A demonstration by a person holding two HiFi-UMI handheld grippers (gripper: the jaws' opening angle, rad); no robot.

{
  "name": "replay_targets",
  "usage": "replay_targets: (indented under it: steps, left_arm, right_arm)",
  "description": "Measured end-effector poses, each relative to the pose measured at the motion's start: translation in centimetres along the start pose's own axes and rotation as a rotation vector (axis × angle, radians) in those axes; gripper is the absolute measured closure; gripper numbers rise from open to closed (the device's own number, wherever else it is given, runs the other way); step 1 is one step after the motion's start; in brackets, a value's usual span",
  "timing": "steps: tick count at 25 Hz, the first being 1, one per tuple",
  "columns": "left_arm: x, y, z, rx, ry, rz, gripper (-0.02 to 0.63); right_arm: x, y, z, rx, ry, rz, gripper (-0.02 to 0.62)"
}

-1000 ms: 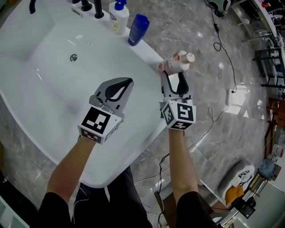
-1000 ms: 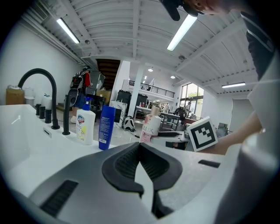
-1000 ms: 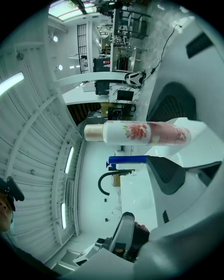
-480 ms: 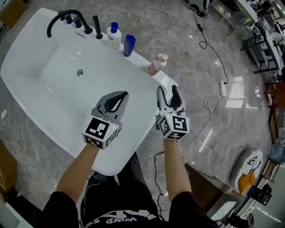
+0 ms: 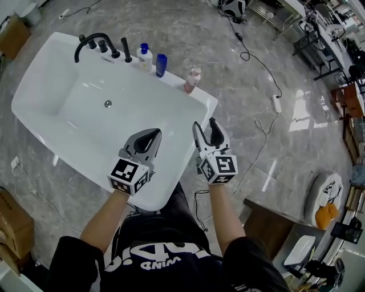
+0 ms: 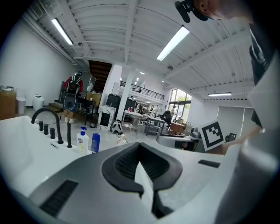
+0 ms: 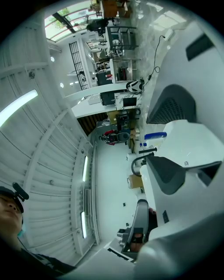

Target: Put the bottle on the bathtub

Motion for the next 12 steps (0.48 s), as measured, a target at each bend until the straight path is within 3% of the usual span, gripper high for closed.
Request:
replay_targets:
  steps: [7, 12]
  left_arm:
    - [-5.5, 1.8, -2.8, 0.033, 0.01, 0.022, 0.598]
    - [-8.4, 2.3, -3.4, 0.023, 0.031, 0.02, 0.598]
  right_arm:
    - [-6.4, -4.7, -3.2, 0.021, 0.028, -0.131, 0.394]
    - [-10.0, -7.4, -4.3, -0.028, 0.034, -0.191, 0.403]
Point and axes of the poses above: the fingertips, and each gripper's own axes: x forward along the fingers, y to its right, z out of its underside, the point moved 7 cm from there along -x, backward along the fingers, and after that the axes turned 4 degrees about x, right-handed, at the moved point
